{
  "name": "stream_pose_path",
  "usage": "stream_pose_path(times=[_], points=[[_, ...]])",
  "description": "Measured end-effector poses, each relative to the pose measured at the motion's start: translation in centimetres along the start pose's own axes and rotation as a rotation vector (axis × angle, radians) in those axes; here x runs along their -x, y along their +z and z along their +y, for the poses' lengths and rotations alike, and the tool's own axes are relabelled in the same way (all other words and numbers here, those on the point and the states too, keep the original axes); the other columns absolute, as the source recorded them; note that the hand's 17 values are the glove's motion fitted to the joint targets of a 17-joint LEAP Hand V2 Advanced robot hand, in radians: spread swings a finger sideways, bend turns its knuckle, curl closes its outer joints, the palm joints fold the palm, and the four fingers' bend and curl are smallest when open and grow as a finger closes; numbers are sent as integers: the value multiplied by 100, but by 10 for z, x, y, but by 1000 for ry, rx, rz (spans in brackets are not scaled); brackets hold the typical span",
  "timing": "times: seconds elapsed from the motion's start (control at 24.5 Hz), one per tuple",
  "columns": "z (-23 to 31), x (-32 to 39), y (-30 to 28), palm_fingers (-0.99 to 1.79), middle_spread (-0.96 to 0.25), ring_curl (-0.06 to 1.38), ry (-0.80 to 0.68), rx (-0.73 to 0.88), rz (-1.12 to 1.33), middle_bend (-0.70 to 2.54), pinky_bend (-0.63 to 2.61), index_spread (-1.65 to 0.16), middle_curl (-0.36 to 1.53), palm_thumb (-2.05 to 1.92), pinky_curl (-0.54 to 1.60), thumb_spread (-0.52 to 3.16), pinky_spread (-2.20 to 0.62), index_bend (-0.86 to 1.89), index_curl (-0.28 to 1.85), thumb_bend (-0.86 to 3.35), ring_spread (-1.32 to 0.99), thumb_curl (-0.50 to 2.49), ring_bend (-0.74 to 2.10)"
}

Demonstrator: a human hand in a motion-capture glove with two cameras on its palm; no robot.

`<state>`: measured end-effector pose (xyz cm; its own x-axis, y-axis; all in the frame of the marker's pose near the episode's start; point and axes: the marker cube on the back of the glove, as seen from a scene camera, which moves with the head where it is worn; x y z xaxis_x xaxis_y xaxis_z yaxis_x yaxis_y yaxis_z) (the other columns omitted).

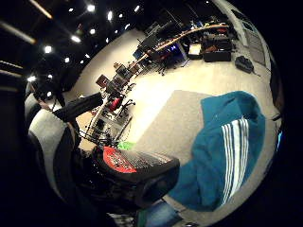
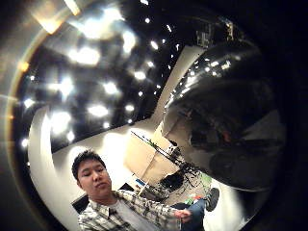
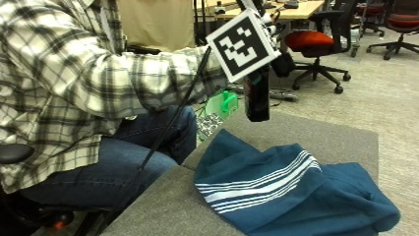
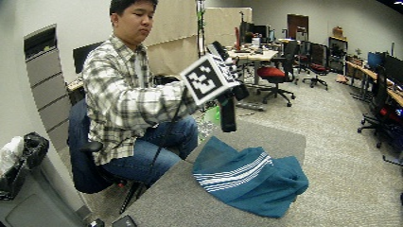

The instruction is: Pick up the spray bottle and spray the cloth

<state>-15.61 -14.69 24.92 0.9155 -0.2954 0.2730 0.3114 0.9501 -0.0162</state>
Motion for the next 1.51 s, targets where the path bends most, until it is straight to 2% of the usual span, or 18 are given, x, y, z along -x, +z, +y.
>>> stream_pose_path(times=[0.12, 0.49, 0.69, 1.22, 1.51], points=[[7, -4, 44, 135, -14, 47, 12, 71, 94, 62, 44, -26, 52, 107, 42, 12, -19, 32, 60, -2, -22, 82, 64], [-18, -88, 84, 134, -13, 47, 21, 92, 171, 62, 44, -25, 52, 106, 42, 13, -19, 30, 60, -3, -21, 82, 63], [-14, -114, 96, 134, -13, 46, 26, 147, 168, 62, 44, -25, 52, 106, 41, 14, -18, 30, 60, -3, -21, 82, 62], [-13, -130, 101, 132, -12, 46, 39, 162, 167, 61, 45, -25, 51, 106, 41, 16, -18, 27, 60, -3, -20, 82, 60], [-8, -134, 98, 128, -12, 45, 96, 247, 171, 58, 49, -25, 51, 105, 42, 20, -16, 22, 58, -4, -20, 81, 56]])
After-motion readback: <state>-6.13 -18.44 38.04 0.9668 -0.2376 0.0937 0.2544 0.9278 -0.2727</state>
